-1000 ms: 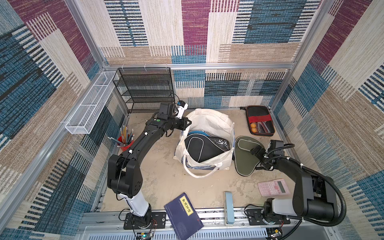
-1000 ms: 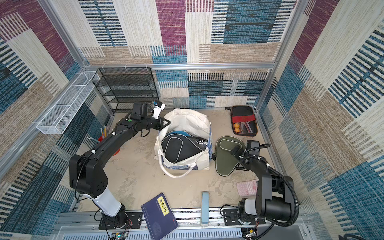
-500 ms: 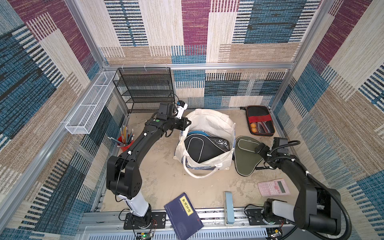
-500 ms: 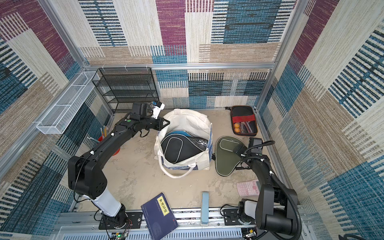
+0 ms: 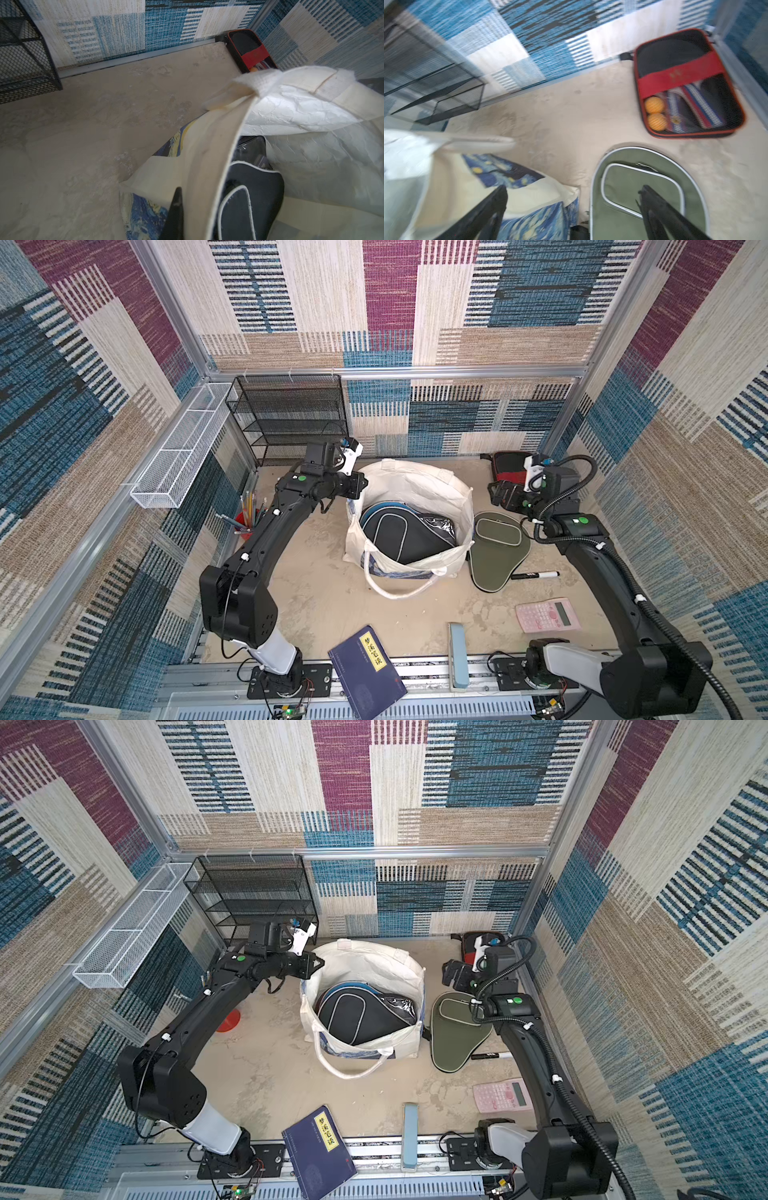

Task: Remove the ping pong set from the canvas bag
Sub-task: Pick up the ping pong set from the canvas bag.

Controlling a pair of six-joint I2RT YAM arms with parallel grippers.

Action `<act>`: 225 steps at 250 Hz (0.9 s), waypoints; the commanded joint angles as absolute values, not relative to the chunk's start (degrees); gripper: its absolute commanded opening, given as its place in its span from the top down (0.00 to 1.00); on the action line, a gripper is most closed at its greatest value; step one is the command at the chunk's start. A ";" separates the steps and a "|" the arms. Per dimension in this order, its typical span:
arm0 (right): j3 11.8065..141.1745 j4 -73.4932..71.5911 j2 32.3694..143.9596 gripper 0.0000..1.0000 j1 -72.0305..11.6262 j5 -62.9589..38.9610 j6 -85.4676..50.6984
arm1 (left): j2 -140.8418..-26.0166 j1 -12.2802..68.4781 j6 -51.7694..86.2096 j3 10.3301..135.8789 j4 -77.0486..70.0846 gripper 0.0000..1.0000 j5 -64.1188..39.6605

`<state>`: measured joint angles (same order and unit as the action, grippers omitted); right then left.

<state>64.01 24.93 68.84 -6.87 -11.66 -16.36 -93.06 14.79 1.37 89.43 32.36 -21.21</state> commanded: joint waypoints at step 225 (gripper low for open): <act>82.71 24.43 94.97 0.01 -39.73 -21.16 4.16 | -80.78 12.61 9.77 71.03 1.09 1.00 -30.93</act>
